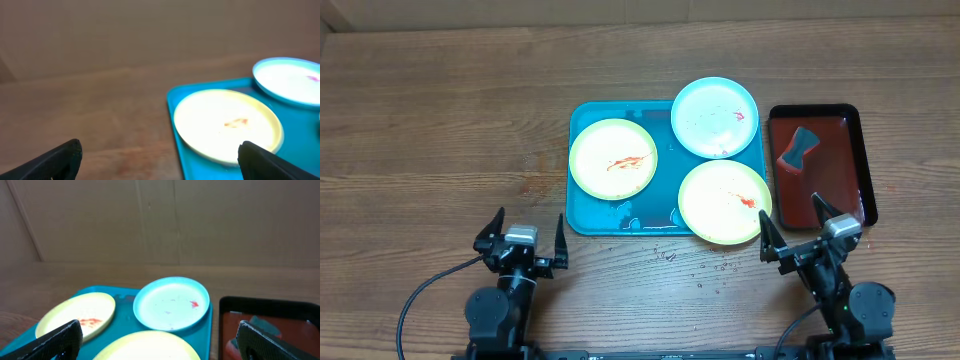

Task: Clean dirty plates on tray and stack at the side
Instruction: 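Move left gripper to the left yellow plate rim and grasp it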

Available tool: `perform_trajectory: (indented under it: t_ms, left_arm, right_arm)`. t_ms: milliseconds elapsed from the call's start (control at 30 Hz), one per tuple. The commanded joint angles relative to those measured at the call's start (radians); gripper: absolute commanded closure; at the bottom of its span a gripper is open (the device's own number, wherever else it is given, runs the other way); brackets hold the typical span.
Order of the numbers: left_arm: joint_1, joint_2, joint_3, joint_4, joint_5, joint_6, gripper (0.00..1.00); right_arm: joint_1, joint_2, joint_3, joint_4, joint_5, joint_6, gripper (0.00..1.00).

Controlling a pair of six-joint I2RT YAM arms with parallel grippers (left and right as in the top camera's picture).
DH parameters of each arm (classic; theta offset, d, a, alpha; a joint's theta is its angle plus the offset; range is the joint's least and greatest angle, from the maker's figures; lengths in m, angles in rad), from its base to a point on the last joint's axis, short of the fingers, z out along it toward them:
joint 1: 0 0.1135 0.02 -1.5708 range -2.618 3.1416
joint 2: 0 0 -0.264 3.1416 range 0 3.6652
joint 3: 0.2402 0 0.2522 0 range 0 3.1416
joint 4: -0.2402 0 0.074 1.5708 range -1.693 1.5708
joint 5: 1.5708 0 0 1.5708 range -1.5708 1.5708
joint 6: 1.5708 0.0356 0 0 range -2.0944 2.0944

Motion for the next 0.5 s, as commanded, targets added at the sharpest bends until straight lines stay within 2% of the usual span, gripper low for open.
perform_trajectory:
  t_ms: [0,267,467]
  left_arm:
    - [0.006,0.09,0.146,-0.046,0.057,0.027,0.0]
    - [0.006,0.554,0.566,-0.277,0.17,0.048,0.0]
    - [0.003,0.929,0.967,-0.583,0.174,0.048,0.0]
  right_arm:
    - [0.004,0.095,0.136,0.005,-0.013,0.008,0.0]
    - [0.004,0.472,0.494,-0.182,-0.012,-0.004,0.0]
    - [-0.027,0.766,0.806,-0.451,-0.041,0.038,0.0]
